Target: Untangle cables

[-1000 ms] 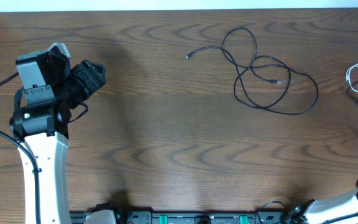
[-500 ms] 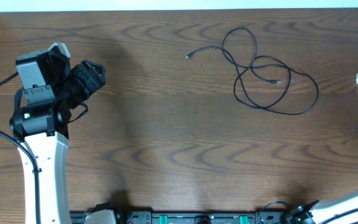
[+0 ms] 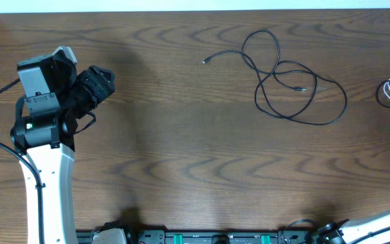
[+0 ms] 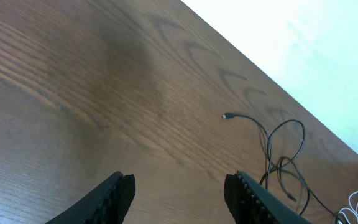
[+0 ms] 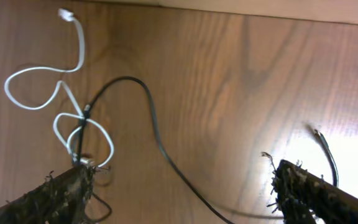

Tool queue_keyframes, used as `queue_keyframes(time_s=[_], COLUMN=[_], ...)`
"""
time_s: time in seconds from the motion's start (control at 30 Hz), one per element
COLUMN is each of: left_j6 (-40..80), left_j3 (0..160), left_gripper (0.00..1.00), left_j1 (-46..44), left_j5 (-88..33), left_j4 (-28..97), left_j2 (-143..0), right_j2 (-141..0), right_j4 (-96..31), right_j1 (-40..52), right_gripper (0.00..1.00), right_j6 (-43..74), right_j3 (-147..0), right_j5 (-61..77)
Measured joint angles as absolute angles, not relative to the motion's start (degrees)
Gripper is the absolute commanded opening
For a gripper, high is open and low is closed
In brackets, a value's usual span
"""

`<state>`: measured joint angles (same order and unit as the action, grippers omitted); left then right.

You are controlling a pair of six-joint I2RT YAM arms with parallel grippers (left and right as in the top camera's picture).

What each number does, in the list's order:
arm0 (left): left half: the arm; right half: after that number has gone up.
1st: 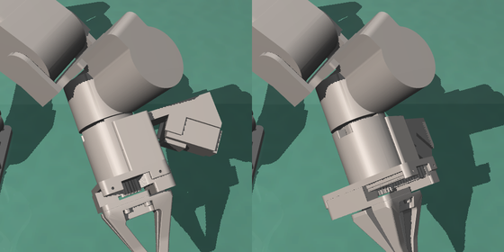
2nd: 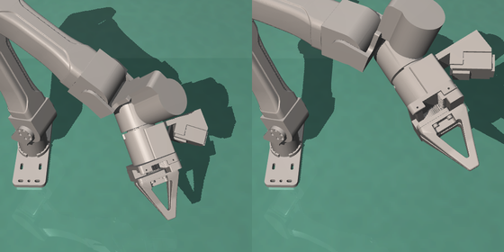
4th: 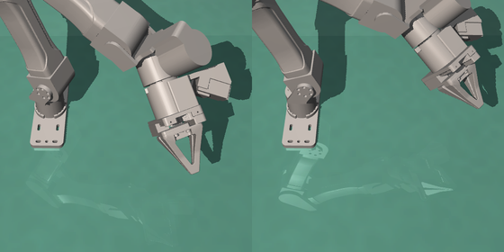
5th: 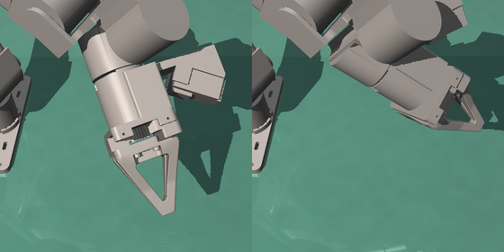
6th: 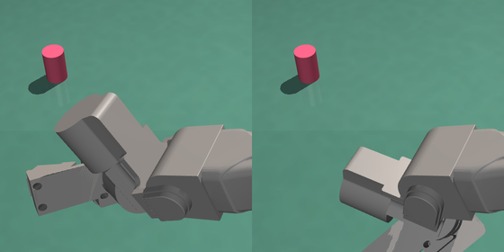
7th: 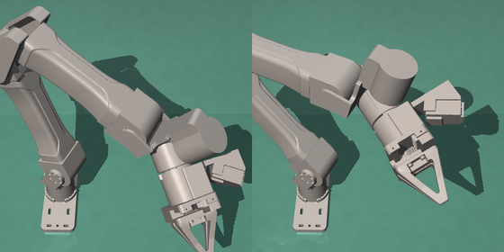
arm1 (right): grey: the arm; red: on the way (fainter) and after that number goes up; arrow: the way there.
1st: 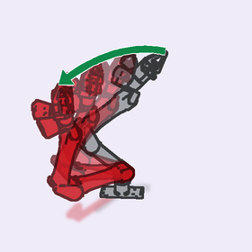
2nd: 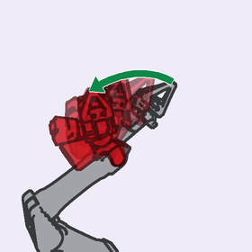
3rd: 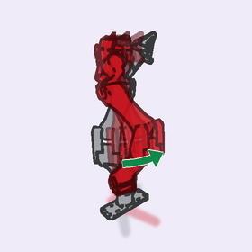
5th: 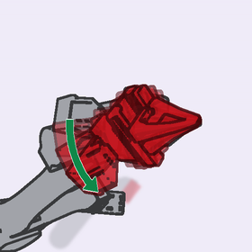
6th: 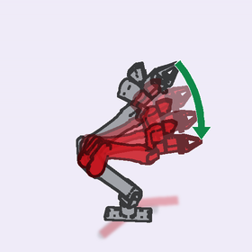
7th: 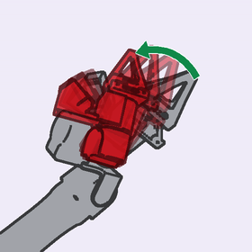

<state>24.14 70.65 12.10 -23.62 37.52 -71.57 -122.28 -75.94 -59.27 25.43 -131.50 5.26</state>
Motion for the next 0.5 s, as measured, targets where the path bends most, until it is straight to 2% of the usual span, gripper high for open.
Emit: queue_keyframes(time_s=[0.33, 0.5], left_j6=[24.14, 24.14], left_j3=[70.65, 70.65], left_gripper=[0.53, 0.53], left_j1=[12.1, 12.1], left_j5=[-23.59, -23.59], left_j4=[37.52, 37.54], left_j2=[-71.57, -71.57], right_j2=[-117.99, -113.1], right_j4=[-74.26, -74.41], right_j1=[-53.84, -45.41], right_gripper=[0.88, 0.95], right_j6=[18.17, 12.71], right_j3=[-131.5, -131.5], right_j5=[16.75, 20.14])
